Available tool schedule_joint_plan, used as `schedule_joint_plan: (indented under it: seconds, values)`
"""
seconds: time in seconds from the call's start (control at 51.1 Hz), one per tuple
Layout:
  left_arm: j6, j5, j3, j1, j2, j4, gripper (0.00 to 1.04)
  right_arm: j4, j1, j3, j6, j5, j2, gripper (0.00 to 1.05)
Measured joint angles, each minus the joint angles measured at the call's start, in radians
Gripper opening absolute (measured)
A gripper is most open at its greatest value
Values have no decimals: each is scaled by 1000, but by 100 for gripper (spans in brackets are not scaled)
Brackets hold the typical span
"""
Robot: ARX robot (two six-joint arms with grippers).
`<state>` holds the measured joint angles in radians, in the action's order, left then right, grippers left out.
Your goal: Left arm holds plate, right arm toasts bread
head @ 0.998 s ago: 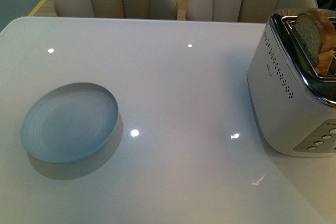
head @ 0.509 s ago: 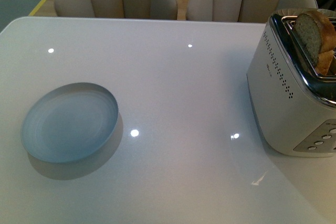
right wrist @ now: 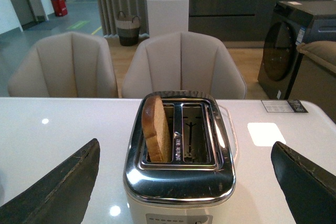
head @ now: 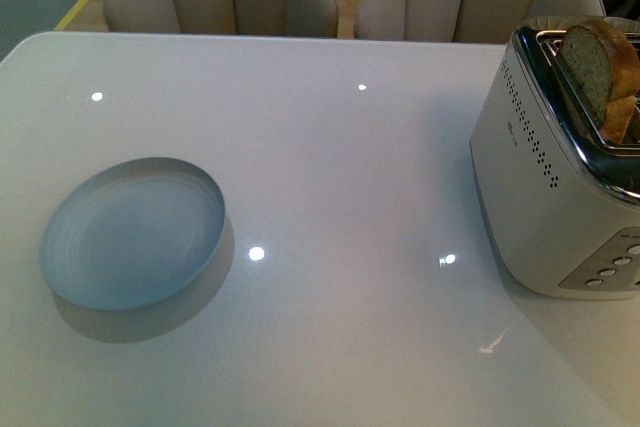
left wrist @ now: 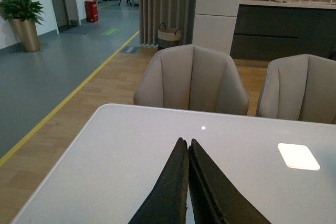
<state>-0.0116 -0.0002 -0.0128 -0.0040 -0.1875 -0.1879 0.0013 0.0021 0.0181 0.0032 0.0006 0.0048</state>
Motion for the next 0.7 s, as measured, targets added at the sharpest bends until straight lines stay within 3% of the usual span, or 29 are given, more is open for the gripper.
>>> schedule_joint_plan:
  seconds: [0.137,0.548,0.704]
  values:
    - [0,0,0,0,148,174,3,0,0,0,0,0,0,96]
    - [0,0,0,0,181,186,4,0,0,0,0,0,0,96]
    - [0,0,0,0,181,186,30,0,0,0,0,0,0,96]
